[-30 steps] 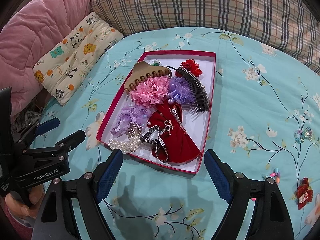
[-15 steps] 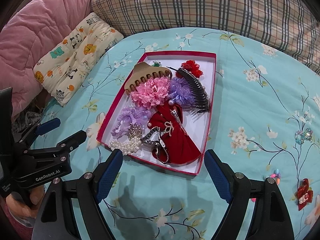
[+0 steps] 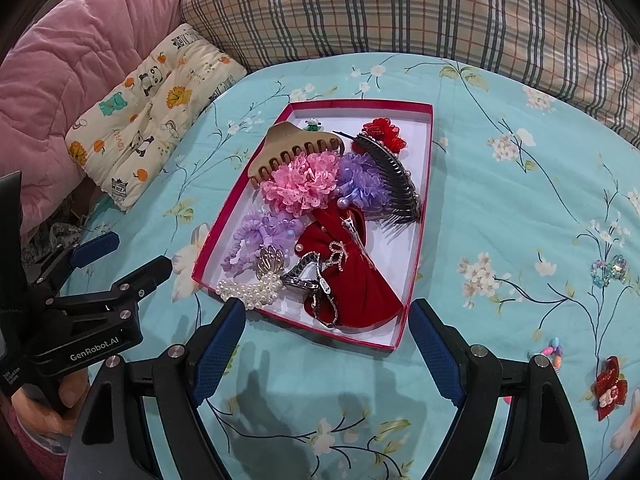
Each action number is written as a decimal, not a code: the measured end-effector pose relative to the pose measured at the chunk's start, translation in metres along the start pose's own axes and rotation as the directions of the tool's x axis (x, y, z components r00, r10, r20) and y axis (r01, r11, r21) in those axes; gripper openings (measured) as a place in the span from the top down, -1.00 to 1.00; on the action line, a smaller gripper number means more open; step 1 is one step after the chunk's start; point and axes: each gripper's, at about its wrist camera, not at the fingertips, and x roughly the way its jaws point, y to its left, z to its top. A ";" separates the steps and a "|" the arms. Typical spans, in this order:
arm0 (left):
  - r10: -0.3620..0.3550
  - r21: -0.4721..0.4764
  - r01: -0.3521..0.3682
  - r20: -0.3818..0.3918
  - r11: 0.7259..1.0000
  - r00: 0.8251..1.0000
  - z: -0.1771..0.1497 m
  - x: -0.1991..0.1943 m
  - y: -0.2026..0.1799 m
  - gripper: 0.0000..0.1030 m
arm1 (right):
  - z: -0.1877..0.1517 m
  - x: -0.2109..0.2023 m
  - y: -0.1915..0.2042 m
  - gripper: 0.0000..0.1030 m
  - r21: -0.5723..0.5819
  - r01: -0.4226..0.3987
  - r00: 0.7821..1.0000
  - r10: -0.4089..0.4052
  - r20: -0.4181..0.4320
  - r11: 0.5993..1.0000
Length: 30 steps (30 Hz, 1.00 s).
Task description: Organize jewelry
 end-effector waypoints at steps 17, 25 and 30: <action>0.002 0.004 -0.002 0.002 1.000 1.000 -0.001 0.001 -0.004 -0.68 | -0.001 0.001 0.000 -0.65 0.002 0.003 1.000 -0.003 0.000 1.000; 0.001 0.000 -0.001 -0.005 1.000 1.000 -0.001 0.003 -0.005 -0.68 | -0.002 0.003 -0.003 -0.65 0.011 0.006 1.000 -0.006 -0.003 1.000; -0.009 -0.010 0.009 -0.014 1.000 1.000 -0.001 0.007 -0.004 -0.68 | -0.005 0.005 -0.007 -0.65 0.021 0.014 1.000 -0.014 -0.003 1.000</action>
